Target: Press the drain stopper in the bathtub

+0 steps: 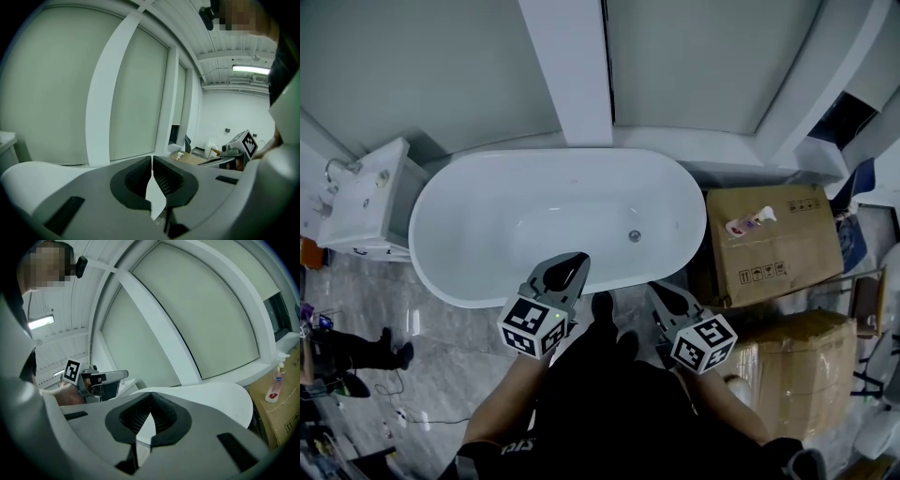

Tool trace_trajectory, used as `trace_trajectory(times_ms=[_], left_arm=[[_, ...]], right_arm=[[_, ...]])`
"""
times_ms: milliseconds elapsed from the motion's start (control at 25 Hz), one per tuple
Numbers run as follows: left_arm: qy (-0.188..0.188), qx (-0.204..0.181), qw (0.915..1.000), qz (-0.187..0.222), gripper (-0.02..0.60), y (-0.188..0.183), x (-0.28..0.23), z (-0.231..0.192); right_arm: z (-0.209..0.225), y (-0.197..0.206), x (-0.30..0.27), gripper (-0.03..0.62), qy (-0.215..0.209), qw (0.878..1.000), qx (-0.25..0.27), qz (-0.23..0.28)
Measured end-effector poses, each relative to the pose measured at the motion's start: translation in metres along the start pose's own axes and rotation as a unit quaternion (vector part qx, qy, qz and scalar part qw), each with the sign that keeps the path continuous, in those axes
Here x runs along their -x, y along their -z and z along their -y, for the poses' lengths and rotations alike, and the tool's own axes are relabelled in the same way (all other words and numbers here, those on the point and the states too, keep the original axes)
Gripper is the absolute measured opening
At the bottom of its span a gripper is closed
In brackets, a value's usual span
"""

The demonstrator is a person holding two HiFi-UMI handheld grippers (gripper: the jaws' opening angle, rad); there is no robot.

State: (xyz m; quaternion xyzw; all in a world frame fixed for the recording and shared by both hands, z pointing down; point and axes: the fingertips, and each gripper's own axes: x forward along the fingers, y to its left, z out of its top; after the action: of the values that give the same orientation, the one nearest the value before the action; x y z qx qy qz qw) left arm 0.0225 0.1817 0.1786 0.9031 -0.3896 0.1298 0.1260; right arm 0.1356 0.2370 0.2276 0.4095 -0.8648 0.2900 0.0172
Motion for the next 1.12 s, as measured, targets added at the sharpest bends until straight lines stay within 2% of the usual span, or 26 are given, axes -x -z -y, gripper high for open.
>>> trace_trajectory(times_ms=[480, 680, 960, 1120], left_arm=[[0.01, 0.001, 0.9999, 0.009, 0.026, -0.022, -0.057, -0.056], [0.012, 0.026, 0.9996, 0.004, 0.026, -0.014, -0.08, -0.099], [0.011, 0.065, 0.9978, -0.004, 0.026, 0.006, -0.112, -0.18], [0.014, 0.068, 0.9974, -0.018, 0.026, 0.022, -0.127, -0.212]], right_arm=[[0.042, -0.039, -0.054, 0.014, 0.02, 1.0, 0.008, -0.011], [0.055, -0.042, -0.102, 0.014, 0.022, 0.999, 0.006, -0.036], [0.086, -0.047, -0.175, 0.014, 0.057, 0.994, 0.011, -0.087], [0.092, -0.053, -0.208, 0.014, 0.058, 0.994, 0.017, -0.096]])
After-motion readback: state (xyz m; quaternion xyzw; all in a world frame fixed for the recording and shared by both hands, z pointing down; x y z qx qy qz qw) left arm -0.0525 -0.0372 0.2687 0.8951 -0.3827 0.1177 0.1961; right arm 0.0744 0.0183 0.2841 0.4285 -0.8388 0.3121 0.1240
